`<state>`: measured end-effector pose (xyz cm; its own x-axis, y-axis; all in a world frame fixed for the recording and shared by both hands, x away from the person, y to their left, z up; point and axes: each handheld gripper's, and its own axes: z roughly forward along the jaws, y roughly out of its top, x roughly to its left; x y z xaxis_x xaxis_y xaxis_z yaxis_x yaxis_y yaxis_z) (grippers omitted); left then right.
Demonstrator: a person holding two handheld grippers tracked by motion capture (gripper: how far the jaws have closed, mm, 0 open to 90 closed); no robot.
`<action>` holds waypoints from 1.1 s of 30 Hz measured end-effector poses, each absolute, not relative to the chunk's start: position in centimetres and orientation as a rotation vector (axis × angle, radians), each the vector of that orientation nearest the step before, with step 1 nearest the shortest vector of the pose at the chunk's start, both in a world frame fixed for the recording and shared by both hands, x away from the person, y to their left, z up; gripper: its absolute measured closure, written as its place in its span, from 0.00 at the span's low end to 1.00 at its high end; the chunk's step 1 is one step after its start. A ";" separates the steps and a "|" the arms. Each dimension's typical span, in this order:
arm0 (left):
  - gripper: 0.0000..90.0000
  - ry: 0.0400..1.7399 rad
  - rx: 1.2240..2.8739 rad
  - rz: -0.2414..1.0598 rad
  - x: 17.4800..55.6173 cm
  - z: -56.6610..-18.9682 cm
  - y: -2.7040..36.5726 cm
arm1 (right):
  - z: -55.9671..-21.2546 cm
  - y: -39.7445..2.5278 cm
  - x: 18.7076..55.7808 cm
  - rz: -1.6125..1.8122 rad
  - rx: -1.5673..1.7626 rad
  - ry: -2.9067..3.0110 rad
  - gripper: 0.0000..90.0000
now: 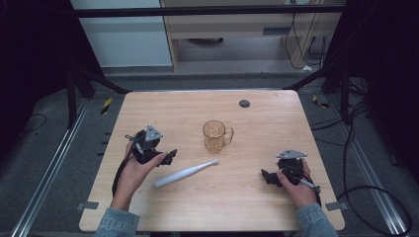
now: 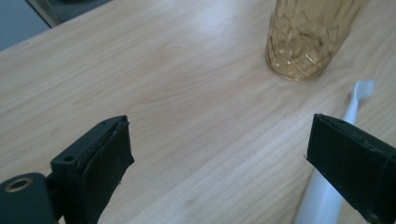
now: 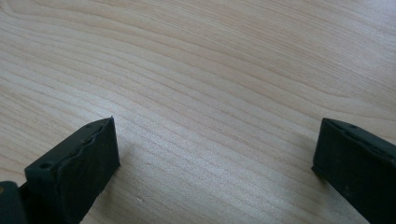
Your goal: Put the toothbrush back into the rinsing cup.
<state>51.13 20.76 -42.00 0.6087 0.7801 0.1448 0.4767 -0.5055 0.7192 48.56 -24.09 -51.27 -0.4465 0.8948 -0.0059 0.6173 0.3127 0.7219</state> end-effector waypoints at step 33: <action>0.12 0.728 2.518 0.465 50.9 -43.5 15.2 | -51.3 -24.1 48.6 0.925 1.339 2.179 0.00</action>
